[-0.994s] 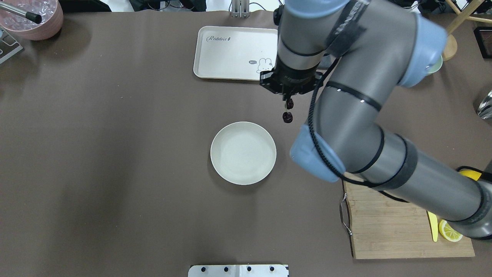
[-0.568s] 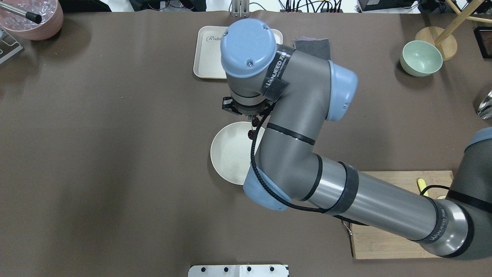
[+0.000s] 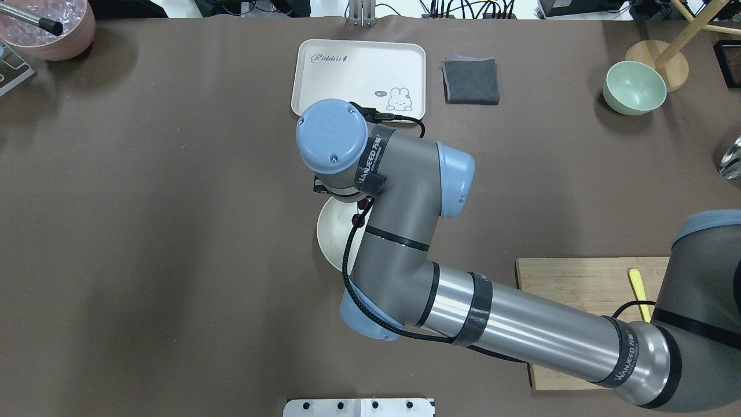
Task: Place red cherry on plate
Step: 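Lower the cherries onto the white plate and open the right gripper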
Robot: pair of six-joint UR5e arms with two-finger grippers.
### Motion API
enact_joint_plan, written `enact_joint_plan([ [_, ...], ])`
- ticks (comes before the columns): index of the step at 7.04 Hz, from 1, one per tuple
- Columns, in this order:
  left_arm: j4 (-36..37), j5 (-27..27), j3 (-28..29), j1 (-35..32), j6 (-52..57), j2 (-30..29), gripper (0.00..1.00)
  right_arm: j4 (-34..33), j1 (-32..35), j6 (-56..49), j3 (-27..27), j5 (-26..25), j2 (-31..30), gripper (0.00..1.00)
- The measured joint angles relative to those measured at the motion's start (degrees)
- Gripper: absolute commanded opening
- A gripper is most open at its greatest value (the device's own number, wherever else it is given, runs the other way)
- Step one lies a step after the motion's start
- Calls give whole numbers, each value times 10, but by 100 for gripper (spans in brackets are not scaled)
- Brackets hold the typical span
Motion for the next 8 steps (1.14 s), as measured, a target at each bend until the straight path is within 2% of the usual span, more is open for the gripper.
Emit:
enact_joint_plan([
  [3,0,0,4,-1,0,1,98,13,-15,-6,-5,-9,-12,0],
  [4,0,0,4,0,0,1,98,13,-16,-7,2,-9,-17,6],
  [5,0,1,5,0,0,1,98,13,-17,-8,7,-8,-20,48],
  [6,0,1,6,0,0,0,98,12,-17,-8,13,-6,-22,85],
  [7,0,1,6,0,0,-1,98,12,-17,-8,20,-5,-23,97],
  [8,0,1,8,0,0,-1,98,8,-16,-8,36,-5,-28,98],
])
